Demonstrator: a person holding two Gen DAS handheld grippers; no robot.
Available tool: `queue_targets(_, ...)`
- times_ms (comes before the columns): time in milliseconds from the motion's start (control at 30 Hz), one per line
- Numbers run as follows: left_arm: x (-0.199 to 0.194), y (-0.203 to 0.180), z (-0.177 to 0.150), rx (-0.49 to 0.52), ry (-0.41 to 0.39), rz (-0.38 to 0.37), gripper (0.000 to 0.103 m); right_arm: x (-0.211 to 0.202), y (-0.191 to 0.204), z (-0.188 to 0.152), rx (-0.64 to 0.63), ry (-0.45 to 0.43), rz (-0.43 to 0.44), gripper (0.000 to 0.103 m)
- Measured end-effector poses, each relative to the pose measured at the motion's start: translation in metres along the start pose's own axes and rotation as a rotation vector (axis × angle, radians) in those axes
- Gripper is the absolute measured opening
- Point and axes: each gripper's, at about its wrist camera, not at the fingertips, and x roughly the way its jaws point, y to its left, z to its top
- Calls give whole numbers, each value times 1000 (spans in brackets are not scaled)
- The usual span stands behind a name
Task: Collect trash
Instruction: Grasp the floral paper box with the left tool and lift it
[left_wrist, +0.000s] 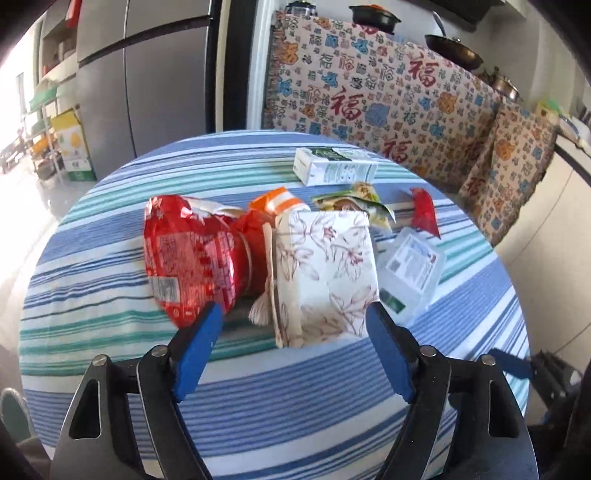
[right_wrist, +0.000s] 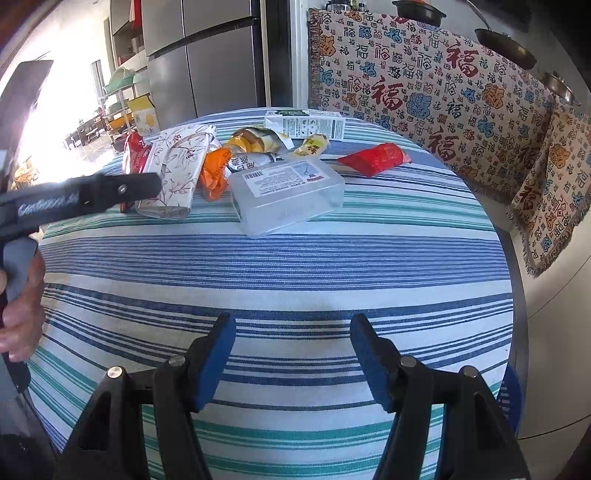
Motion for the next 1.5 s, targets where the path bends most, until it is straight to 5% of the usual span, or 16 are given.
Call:
queue_targets(33, 5, -2, 3, -4, 5, 10, 73, -1, -1, 0, 1, -1, 1, 66)
queue_targets(100, 13, -5, 5, -6, 27, 2, 49, -2, -1, -1, 0, -3, 0, 66)
queue_targets(200, 6, -7, 5, 2, 17, -16, 39, -5, -5, -2, 5, -11, 0, 66)
queue_targets(367, -21, 6, -9, 10, 77, -98, 36, -14, -14, -1, 31, -25, 14, 66)
queue_targets(733, -69, 16, -61, 191, 120, -124, 39, -14, -12, -3, 24, -22, 17, 66)
queue_targets(833, -74, 11, -75, 270, 113, -131, 45, -13, -12, -5, 24, -17, 13, 66)
queue_targets(1000, -84, 10, -87, 361, 69, -116, 76, -13, -15, -9, 36, -11, 8, 66)
queue_targets(1167, -84, 13, -80, 444, 7, -124, 94, -13, -18, -11, 44, -7, 9, 66)
queue_targets(1333, -65, 7, -65, 590, 44, -311, 98, -13, -18, -11, 45, -14, 8, 66)
queue_targets(1500, -42, -3, -61, 687, 68, -349, 98, -13, -20, -11, 48, -10, 8, 66)
